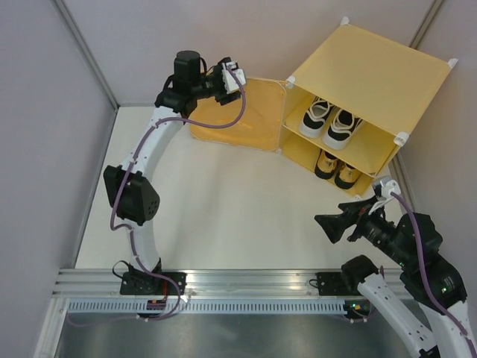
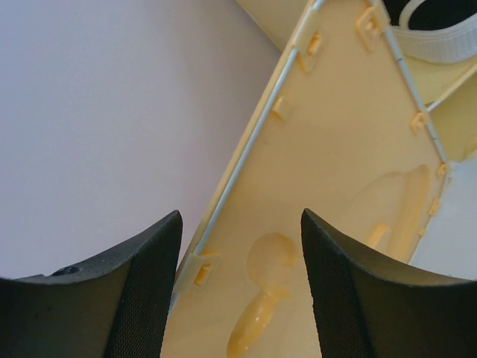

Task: Place and organize the shoes in the shoe cabinet

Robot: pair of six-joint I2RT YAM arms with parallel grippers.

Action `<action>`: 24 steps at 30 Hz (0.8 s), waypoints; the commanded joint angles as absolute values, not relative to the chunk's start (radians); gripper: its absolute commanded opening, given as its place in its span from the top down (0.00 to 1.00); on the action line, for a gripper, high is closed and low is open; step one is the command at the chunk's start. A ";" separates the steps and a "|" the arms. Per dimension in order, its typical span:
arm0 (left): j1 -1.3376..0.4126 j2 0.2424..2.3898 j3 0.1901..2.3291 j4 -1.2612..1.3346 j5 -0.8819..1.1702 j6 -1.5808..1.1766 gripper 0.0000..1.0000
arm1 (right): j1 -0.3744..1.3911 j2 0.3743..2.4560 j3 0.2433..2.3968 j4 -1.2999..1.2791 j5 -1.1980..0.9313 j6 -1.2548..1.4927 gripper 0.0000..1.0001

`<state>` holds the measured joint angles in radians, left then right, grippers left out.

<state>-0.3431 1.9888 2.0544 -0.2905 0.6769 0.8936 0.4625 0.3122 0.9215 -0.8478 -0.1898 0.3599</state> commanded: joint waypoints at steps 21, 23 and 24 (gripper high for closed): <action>-0.502 1.448 1.841 -0.555 0.725 0.498 0.22 | 0.465 0.195 1.074 -0.957 -0.118 0.379 0.02; -0.502 1.396 1.832 -0.511 0.617 0.303 0.22 | 0.465 0.184 1.089 -0.980 -0.091 0.380 0.02; -0.502 1.376 1.818 -0.503 0.495 0.254 0.21 | 0.465 0.181 1.095 -0.989 -0.078 0.379 0.02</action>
<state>-0.5072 1.4559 1.8015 -0.5636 0.6815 0.5529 0.4625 0.1993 1.0569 -0.9451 -0.1364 0.3779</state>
